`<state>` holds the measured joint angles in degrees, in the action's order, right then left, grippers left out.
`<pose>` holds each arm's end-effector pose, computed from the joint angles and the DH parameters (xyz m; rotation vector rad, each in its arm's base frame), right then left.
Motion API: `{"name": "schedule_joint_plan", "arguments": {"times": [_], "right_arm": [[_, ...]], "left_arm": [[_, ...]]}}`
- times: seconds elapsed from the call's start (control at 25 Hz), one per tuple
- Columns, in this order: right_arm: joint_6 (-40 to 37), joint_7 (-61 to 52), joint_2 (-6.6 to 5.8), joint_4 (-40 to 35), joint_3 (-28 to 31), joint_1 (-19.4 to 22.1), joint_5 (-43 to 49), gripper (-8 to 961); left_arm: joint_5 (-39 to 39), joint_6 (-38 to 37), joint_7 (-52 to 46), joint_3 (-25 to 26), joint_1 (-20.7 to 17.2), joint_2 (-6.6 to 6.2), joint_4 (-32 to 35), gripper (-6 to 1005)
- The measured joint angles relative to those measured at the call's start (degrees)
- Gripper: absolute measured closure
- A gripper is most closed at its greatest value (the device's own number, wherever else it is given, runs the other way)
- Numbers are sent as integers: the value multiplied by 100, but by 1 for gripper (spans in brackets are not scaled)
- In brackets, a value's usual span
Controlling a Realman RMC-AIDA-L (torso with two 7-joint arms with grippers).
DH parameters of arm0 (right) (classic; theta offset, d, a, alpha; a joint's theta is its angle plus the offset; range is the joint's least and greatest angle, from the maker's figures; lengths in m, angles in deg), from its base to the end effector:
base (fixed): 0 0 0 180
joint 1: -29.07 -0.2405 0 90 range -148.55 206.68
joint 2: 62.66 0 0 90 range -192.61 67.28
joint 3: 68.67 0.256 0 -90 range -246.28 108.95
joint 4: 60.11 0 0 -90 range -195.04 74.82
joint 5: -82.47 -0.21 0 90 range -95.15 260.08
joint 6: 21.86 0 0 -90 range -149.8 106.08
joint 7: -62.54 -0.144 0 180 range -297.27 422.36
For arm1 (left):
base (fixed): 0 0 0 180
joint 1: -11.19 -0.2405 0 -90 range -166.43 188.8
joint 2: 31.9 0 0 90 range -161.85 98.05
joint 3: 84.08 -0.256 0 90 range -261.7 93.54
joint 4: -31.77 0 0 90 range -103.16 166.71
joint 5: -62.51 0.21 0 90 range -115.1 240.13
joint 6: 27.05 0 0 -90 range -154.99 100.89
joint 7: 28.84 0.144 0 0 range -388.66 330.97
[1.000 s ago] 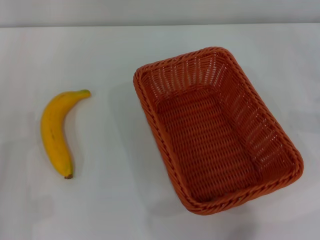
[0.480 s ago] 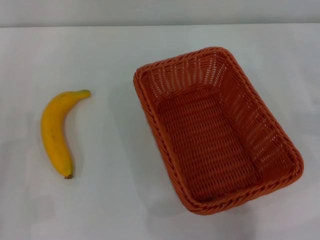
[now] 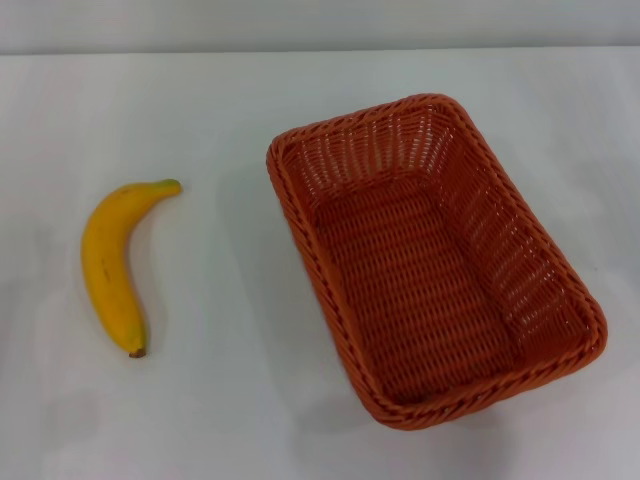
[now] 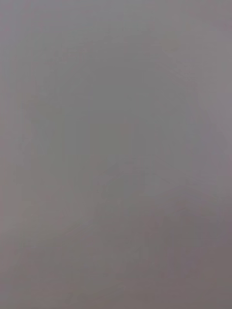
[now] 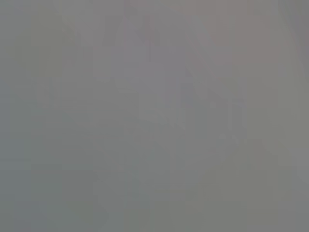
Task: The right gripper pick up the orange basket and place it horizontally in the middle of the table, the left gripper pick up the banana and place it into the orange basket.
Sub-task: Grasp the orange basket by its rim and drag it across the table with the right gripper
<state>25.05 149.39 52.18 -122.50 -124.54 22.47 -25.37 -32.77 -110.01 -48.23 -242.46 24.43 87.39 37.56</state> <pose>0.3329 0.3352 0.1565 -1.6501 0.8469 0.7900 -0.4002 0.2338 0.0415 -1.0766 -0.7070 -0.7920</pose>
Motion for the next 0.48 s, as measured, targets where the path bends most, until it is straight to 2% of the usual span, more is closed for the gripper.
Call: {"name": "schedule_joint_plan", "arguments": {"times": [0.12,0.24,0.48], "right_arm": [[54,-1355,1,-932,-164,384,890,115],[296,-3012,16,-2023,-187,708,2250,115],[1644,-5823,22,-4069,-115,834,4655,115]], "left_arm": [[1,-5,0,0,-16,8,-3,210],[12,-5,-1,-6,-23,3,-4,210],[1,-3,-2,-1,1,-1,-8,210]]}}
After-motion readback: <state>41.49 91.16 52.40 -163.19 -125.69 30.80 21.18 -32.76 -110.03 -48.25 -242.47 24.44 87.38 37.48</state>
